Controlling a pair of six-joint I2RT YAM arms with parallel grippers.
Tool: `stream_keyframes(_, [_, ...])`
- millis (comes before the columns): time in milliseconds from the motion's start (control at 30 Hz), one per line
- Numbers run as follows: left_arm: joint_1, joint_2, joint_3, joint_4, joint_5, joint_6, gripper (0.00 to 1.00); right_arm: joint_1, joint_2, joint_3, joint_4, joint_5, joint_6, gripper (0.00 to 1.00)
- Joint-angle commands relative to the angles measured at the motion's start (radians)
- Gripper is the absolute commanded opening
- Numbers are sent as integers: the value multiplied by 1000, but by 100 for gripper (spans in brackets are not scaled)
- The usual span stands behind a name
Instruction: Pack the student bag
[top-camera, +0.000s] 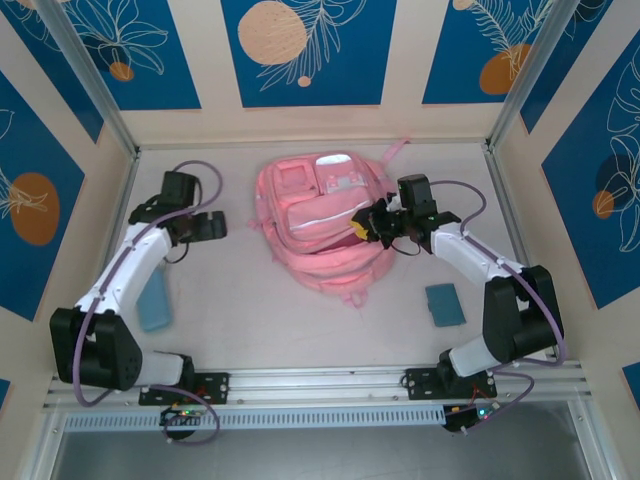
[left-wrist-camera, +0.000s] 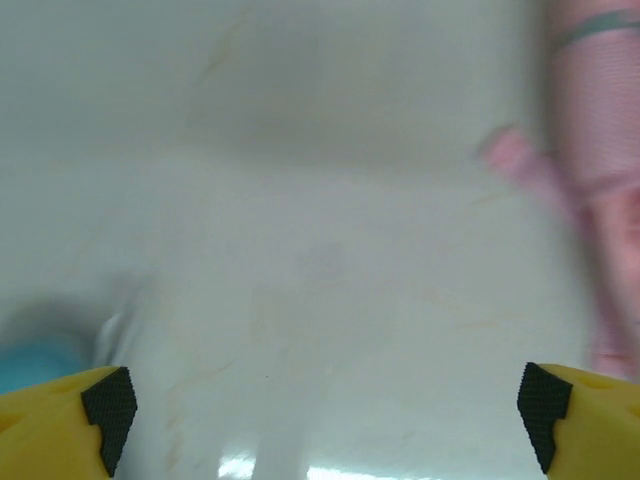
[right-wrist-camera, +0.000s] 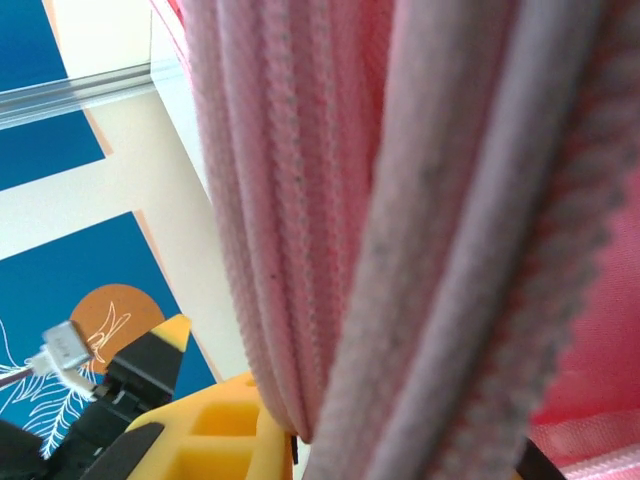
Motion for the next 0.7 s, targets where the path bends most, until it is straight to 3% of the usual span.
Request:
stream_keyframes(0, [126, -41, -53, -130, -68, -93, 100, 7, 19, 33, 40, -81, -11, 18])
stream_keyframes(233, [409, 0, -90, -189, 69, -72, 100, 3, 30, 29, 41, -128, -20, 19])
stream_keyframes(433, [492, 137, -73, -189, 111, 6, 100, -6, 36, 26, 37, -165, -33, 19])
stream_keyframes(567, [502, 203, -71, -181, 158, 36, 100, -10, 39, 31, 39, -181, -39, 19])
stream_keyframes(667, [506, 261, -65, -203, 85, 48, 100, -11, 43, 39, 38, -191, -40, 19])
